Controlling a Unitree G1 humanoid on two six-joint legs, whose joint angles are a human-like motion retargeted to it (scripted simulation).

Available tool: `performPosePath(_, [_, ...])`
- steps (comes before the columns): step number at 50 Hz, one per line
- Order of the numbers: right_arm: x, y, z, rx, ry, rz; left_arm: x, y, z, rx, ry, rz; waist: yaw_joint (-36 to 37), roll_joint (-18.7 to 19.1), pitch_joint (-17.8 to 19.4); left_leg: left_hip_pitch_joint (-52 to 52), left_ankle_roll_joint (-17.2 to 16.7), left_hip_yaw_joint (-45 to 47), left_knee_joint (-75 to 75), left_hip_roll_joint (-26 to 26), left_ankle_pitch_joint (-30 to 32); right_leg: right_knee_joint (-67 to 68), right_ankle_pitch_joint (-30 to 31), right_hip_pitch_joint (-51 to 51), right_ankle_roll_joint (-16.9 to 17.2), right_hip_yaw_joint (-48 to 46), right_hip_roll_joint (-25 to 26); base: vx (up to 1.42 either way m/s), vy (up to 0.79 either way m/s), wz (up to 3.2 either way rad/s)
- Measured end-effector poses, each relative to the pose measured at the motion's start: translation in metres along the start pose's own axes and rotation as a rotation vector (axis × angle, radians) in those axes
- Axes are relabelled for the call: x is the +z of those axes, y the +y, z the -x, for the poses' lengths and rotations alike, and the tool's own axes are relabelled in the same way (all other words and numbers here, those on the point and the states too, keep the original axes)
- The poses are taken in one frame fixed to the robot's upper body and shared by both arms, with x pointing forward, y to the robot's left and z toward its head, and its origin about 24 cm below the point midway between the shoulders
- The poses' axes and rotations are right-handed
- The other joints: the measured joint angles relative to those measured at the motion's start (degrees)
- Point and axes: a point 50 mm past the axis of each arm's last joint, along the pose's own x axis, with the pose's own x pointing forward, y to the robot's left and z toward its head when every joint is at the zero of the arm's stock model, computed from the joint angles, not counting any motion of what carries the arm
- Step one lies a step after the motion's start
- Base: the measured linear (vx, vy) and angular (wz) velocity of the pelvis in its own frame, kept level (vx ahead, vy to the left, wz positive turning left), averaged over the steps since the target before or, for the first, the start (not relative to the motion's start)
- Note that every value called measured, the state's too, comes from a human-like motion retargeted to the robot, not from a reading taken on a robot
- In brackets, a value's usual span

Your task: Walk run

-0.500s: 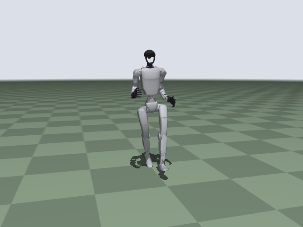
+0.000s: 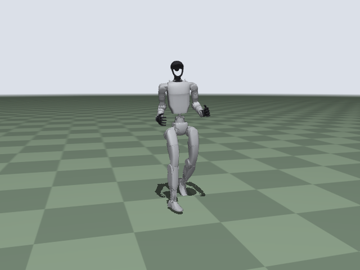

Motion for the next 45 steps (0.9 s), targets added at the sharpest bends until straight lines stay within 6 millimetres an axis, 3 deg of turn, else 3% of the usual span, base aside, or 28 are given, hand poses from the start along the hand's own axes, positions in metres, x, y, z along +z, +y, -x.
performPosePath(2, [0.001, 0.007, -0.015, 0.006, -0.033, -0.072, -0.019, 0.007, 0.019, -0.036, 0.102, -0.057, 1.9, 1.8, -0.7, -6.0, -0.9, 0.5, 16.2, 3.6, 6.5, 5.9, -7.0, 1.3, -4.5, -0.9, 4.9, 1.3, -0.64, -0.08])
performPosePath(4, [0.006, 0.007, -0.044, 0.011, -0.099, -0.142, -0.046, 0.0, 0.036, -0.08, 0.236, -0.089, 3.6, 2.2, -1.3, -13.4, 0.3, 0.7, 27.9, 5.6, 7.5, 6.4, -9.0, 2.8, -5.1, -3.0, 4.7, 0.92, -0.29, 0.35])
performPosePath(7, [0.023, 0.026, -0.083, 0.099, -0.197, -0.241, -0.079, -0.027, 0.081, -0.129, 0.486, -0.022, 2.8, 1.7, -1.6, -20.1, 4.4, 2.9, 30.4, 3.9, -4.1, 3.6, -8.8, 7.2, -5.8, -5.0, 4.6, 0.75, -0.13, 0.43])
performPosePath(9, [0.042, 0.033, -0.102, 0.148, -0.285, -0.258, -0.084, -0.037, 0.103, -0.117, 0.553, 0.054, 5.6, -0.2, -1.9, -24.8, 4.5, 3.2, 26.5, -2.0, -11.4, 0.7, -6.8, 10.3, -5.3, -5.3, 2.9, 0.96, -0.04, -0.37])
performPosePath(10, [0.052, 0.035, -0.109, 0.174, -0.33, -0.253, -0.084, -0.04, 0.112, -0.094, 0.574, 0.082, 7.9, -1.7, -2.1, -27.2, 4.0, 3.6, 23.6, -5.2, -15.2, -0.7, -5.6, 11.7, -5.0, -5.1, 1.9, 0.88, -0.05, -0.77])
performPosePath(13, [0.078, 0.039, -0.12, 0.289, -0.435, -0.204, -0.082, -0.024, 0.123, -0.018, 0.577, 0.054, 15.1, -3.5, -2.5, -30.8, 2.9, 8.0, 7.2, -6.5, -20.4, -4.0, -2.0, 15.5, -3.4, -8.2, 1.5, 0.92, -0.07, -0.66])
performPosePath(16, [0.094, 0.037, -0.121, 0.383, -0.493, -0.132, -0.077, -0.012, 0.117, 0.023, 0.539, -0.017, 20.7, -2.6, -2.4, -30.7, 4.8, 12.0, -10.5, -7.0, -24.2, -5.2, 0.4, 19.4, -2.7, -11.7, 4.2, 0.67, -0.04, -0.02])
performPosePath(18, [0.098, 0.033, -0.118, 0.406, -0.508, -0.094, -0.075, -0.011, 0.107, 0.045, 0.504, -0.045, 21.7, -2.1, -2.5, -29.0, 6.6, 21.4, -18.0, -5.1, -24.8, -4.4, 1.9, 21.5, -1.8, -13.7, 5.9, 0.91, -0.07, 1.06])
performPosePath(20, [0.095, 0.029, -0.113, 0.397, -0.499, -0.078, -0.073, -0.017, 0.094, 0.076, 0.476, -0.044, 20.6, -2.7, -3.2, -26.1, 14.4, 33.1, -20.0, -4.2, -22.7, -2.1, 5.2, 22.7, 1.4, -15.8, 6.3, 0.93, -0.3, 1.34])
performPosePath(21, [0.088, 0.029, -0.11, 0.389, -0.475, -0.082, -0.074, -0.02, 0.087, 0.107, 0.467, -0.026, 21.2, -3.9, -3.3, -23.8, 15.7, 35.2, -18.7, -2.5, -24.9, 0.1, 8.1, 24.2, 3.3, -18.0, 5.5, 1.16, -0.75, 0.54])
performPosePath(22, [0.081, 0.029, -0.106, 0.381, -0.448, -0.087, -0.073, -0.024, 0.079, 0.135, 0.452, -0.004, 21.3, -4.6, -3.5, -22.5, 16.6, 34.0, -17.0, -1.7, -27.6, 2.9, 11.3, 25.0, 5.5, -20.0, 5.5, 1.45, -0.97, 0.48])
performPosePath(25, [0.05, 0.031, -0.083, 0.355, -0.323, -0.104, -0.064, -0.037, 0.046, 0.181, 0.356, 0.085, 18.2, -1.2, -4.6, -27.9, 16.6, 8.9, -8.2, -3.7, -34.3, 18.3, 22.1, 19.2, 11.9, -18.0, 12.5, 1.0, -0.17, 1.61])
performPosePath(27, [0.029, 0.032, -0.066, 0.34, -0.223, -0.097, -0.054, -0.037, 0.019, 0.162, 0.271, 0.117, 16.9, 2.2, -4.2, -28.7, 16.6, 8.3, -2.5, 0.1, -35.8, 31.2, 17.4, 13.0, 13.3, -6.5, 20.1, 0.82, 0.28, 1.58])
performPosePath(28, [0.02, 0.032, -0.059, 0.331, -0.176, -0.086, -0.049, -0.039, 0.008, 0.141, 0.236, 0.137, 17.2, 4.0, -4.4, -27.0, 16.6, 9.2, -1.9, 1.9, -37.0, 34.9, 13.3, 10.7, 11.3, -5.8, 20.0, 0.98, 0.33, 1.12])
performPosePath(31, [0.002, 0.018, -0.035, 0.282, -0.069, -0.03, -0.03, -0.045, -0.01, 0.094, 0.128, 0.182, 18.8, 6.4, -4.8, -20.5, 16.6, 6.1, -6.7, 0.0, -35.7, 33.0, 7.1, 6.4, -2.1, -7.6, 13.4, 0.76, 0.35, 1.5])
performPosePath(32, [-0.001, 0.012, -0.027, 0.265, -0.043, -0.011, -0.024, -0.046, -0.013, 0.082, 0.095, 0.191, 18.2, 6.8, -4.7, -19.1, 16.6, 3.7, -8.1, -1.6, -34.0, 31.2, 4.8, 5.0, -5.2, -8.0, 10.8, 0.8, 0.32, 3.01])
performPosePath(33, [-0.004, 0.008, -0.019, 0.25, -0.02, 0.006, -0.019, -0.047, -0.016, 0.072, 0.067, 0.194, 16.2, 7.3, -4.7, -18.3, 16.6, 0.7, -8.8, -3.0, -31.7, 28.7, 2.5, 3.6, -5.8, -8.2, 8.5, 0.85, 0.32, 3.57])
performPosePath(36, [-0.007, 0.002, 0.0, 0.222, 0.023, 0.038, -0.007, -0.044, -0.018, 0.025, 0.003, 0.174, 10.5, 7.3, -5.4, -14.7, 16.6, -6.3, -11.2, -7.5, -25.8, 15.7, -0.9, 1.5, -2.6, -4.5, 4.1, 0.78, 0.24, 3.68])
performPosePath(39, [-0.006, 0.006, 0.005, 0.236, 0.024, 0.036, 0.003, -0.037, -0.019, -0.018, -0.045, 0.128, 7.5, 4.6, -5.5, -10.5, 16.5, -11.4, -12.0, -12.8, -21.5, 2.1, -3.5, 2.3, 0.1, 9.2, 3.7, 0.75, 0.08, 2.95])
performPosePath(41, [-0.003, 0.014, 0.001, 0.273, 0.006, 0.02, 0.006, -0.031, -0.016, -0.037, -0.06, 0.087, 7.7, 2.9, -5.0, -8.1, 15.8, -12.9, -10.5, -14.1, -19.7, -4.4, -4.3, 3.8, 3.1, 18.0, 2.4, 0.71, -0.05, 2.18])
performPosePath(43, [0.001, 0.023, -0.01, 0.325, -0.027, 0.006, 0.006, -0.023, -0.011, -0.037, -0.056, 0.044, 9.0, 0.9, -4.2, -6.8, 14.2, -12.5, -6.1, -15.0, -17.9, -6.9, -2.2, 5.1, 7.4, 20.9, 0.5, 0.81, -0.16, 1.78])
performPosePath(45, [0.007, 0.032, -0.028, 0.373, -0.072, -0.003, 0.002, -0.017, -0.004, -0.02, -0.032, 0.008, 8.6, 1.3, -4.0, -9.2, 9.3, -13.6, 3.4, -14.3, -13.0, -2.7, -8.9, 4.9, 4.6, 15.5, 2.4, 0.66, -0.15, 2.27])
